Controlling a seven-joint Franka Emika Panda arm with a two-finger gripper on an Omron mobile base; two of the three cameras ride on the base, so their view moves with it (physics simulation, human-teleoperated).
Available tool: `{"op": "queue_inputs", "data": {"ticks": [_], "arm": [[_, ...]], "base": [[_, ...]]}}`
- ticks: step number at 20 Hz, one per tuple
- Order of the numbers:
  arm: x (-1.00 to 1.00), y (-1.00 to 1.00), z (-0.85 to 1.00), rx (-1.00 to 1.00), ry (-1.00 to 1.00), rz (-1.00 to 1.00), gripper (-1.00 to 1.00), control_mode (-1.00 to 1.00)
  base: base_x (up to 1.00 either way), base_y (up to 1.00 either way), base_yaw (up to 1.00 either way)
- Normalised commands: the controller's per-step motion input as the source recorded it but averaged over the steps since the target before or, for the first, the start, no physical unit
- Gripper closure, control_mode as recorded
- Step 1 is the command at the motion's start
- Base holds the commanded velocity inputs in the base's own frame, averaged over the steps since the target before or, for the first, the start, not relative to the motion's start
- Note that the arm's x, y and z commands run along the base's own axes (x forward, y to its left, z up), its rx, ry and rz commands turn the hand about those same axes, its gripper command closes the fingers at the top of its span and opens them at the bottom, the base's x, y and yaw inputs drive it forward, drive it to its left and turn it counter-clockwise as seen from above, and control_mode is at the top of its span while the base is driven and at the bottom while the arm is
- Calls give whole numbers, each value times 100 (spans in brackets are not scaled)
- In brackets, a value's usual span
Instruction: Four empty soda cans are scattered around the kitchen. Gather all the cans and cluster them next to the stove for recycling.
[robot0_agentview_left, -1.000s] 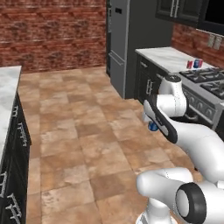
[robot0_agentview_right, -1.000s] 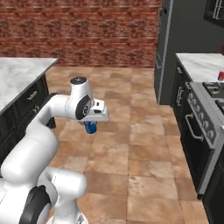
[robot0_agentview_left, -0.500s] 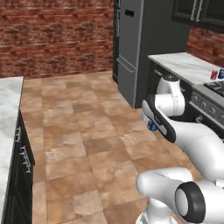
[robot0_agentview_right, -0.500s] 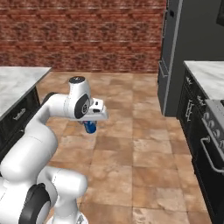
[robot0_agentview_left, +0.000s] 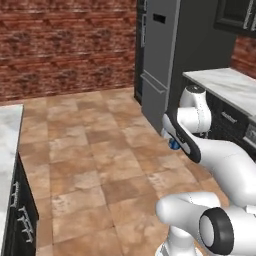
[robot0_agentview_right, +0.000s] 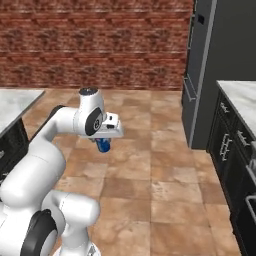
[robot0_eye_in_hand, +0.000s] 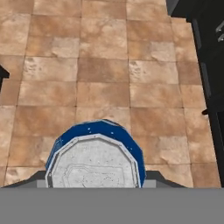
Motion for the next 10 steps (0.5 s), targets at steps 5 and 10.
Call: {"op": "queue_inputs", "data": {"ticks": [5, 10], "arm": [[0, 0, 0, 0, 0, 0, 100, 100], [0, 0, 0, 0, 0, 0, 100, 100]], "base": [[100, 0, -6], [85, -25, -14]]}}
